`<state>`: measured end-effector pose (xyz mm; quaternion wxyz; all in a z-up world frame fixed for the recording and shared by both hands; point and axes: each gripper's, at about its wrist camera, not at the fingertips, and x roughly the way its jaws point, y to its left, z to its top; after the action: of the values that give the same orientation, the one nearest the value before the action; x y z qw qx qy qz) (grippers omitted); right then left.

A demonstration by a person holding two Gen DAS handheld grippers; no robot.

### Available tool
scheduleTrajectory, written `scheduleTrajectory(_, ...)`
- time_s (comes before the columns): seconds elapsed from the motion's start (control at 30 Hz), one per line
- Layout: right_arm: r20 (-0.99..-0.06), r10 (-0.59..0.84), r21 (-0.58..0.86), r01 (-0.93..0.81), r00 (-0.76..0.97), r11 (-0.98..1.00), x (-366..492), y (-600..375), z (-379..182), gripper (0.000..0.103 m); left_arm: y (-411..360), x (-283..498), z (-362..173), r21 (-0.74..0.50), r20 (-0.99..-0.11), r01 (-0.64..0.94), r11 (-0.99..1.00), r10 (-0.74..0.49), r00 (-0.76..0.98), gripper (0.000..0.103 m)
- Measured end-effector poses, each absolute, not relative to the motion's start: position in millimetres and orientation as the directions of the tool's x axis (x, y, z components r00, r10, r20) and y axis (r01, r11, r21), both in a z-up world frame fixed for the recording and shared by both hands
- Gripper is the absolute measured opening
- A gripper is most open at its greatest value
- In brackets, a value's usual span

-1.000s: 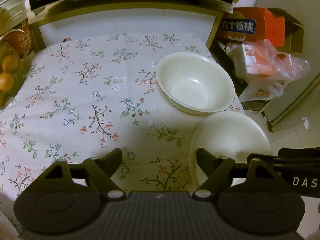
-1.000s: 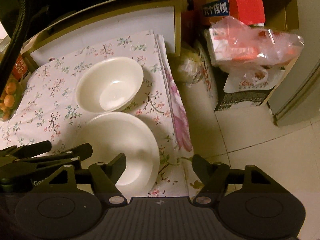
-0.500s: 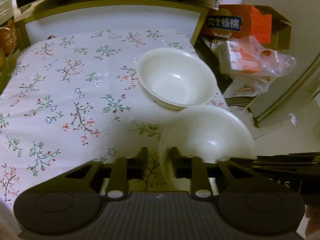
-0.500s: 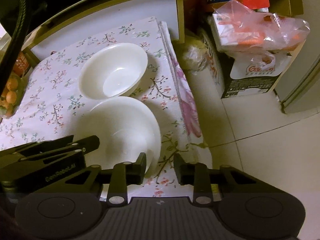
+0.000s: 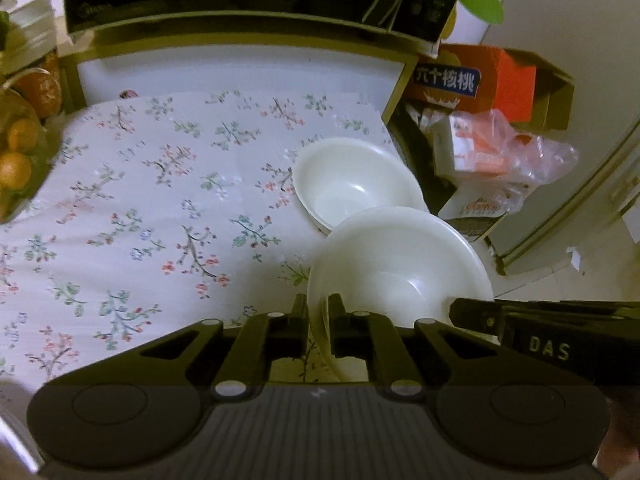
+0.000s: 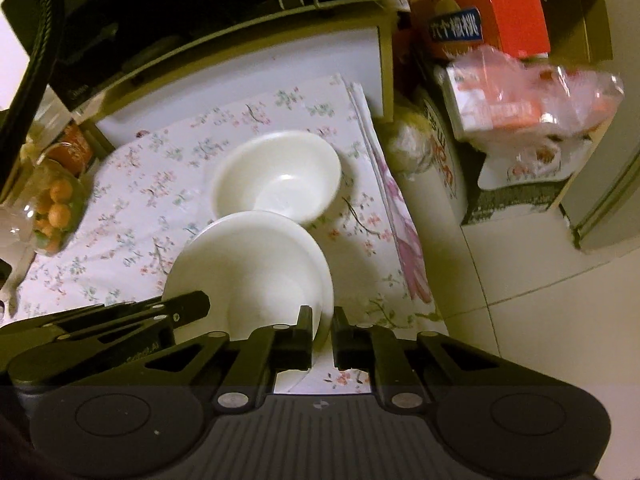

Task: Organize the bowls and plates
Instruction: 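Carry the cream bowl with both tools and lower it beside the plate stack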

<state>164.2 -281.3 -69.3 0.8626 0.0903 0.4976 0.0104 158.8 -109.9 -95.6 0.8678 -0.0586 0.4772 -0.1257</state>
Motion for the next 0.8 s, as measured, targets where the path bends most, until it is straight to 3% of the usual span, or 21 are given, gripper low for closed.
scheduleTrajectory(0.47,-0.828,0.213,0.217,-0.055,0.518,0.975,135,-241,-46,0.009,-57,117,-64,-0.256,-0.802,0.101,0.961,-0.27,0.533,0.009)
scheduleTrajectory(0.8,-0.813,0.251,0.217,-0.127,0.525,0.968,110,-214,-39,0.008,-39,79,-56,-0.19,-0.802,0.106,0.976,-0.216,0.557,0.01)
